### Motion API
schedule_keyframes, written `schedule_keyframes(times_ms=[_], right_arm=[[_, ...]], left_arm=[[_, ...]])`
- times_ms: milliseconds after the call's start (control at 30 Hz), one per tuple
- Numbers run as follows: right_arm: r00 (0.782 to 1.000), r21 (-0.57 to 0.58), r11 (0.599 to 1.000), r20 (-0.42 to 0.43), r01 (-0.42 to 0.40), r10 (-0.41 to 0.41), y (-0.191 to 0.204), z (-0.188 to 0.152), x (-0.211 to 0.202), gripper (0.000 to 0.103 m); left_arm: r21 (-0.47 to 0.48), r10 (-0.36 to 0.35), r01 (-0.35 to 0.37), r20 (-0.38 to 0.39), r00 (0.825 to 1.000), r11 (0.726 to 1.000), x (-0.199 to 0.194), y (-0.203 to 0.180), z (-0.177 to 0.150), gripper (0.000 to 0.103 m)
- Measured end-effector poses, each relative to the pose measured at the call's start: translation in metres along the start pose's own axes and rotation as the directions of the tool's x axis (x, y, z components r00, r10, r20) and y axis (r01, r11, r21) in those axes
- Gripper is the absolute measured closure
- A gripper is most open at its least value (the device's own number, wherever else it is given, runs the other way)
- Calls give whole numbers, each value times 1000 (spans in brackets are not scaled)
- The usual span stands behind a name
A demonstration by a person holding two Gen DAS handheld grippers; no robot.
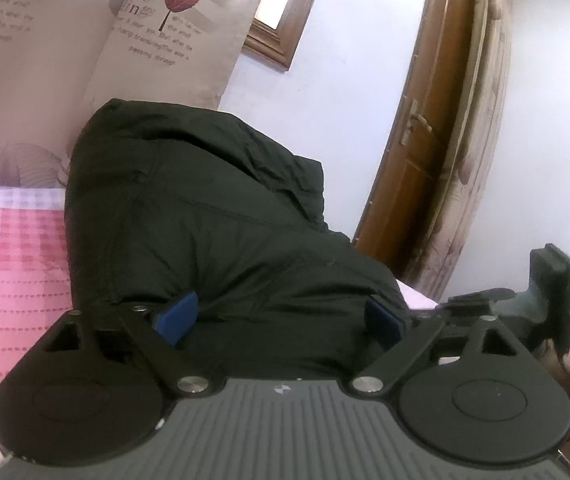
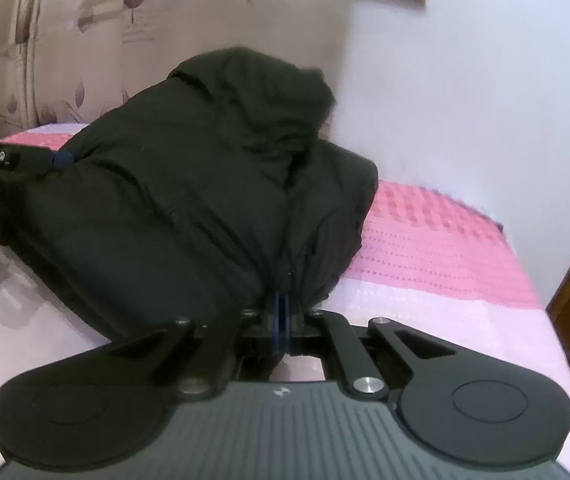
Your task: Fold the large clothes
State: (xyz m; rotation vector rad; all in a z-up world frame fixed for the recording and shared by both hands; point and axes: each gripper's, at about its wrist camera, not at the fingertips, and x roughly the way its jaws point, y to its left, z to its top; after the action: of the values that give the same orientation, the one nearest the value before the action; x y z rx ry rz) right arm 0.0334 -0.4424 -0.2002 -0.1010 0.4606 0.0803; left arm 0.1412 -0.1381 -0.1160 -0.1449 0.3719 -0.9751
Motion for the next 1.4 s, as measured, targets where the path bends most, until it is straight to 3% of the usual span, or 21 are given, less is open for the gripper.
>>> schedule_keyframes(times_ms=[67,133,200,267,333,400,600,833,1400], right_arm=[[1000,82,997,24,0,-2,-13,1,-6,99],[994,179,984,105,1,-20,-21,3,-26,99],[983,177,984,182,-15,-18,-15,10,-50,99],[975,114,992,217,-61,35,3,17,-63,99],[983,50,996,173,-71,61,20,20,-59,99],[998,-25,1000,66,-8,10,33,13,-34,100],[997,125,990,-28,-62,66,12,2,5,100],[997,160,984,-7,-78,80,-2,2,7,100],[996,185,979,10,-90,90,7,3,0,100]], left_arm=[[4,-4,4,2,1000,1000,1,-1,-1,7],[2,-8,8,4,1000,1000,0,0,-2,7],[-7,-16,16,8,1000,1000,1,2,-2,7],[-15,-18,18,11,1000,1000,1,3,-1,7],[-11,-13,13,12,1000,1000,1,2,-2,7],[-4,-17,17,10,1000,1000,1,2,-2,7],[22,21,-20,-16,1000,1000,1,-4,0,7],[108,150,-141,-77,986,984,0,-28,9,0],[105,275,-264,-109,955,959,-10,-34,22,0]])
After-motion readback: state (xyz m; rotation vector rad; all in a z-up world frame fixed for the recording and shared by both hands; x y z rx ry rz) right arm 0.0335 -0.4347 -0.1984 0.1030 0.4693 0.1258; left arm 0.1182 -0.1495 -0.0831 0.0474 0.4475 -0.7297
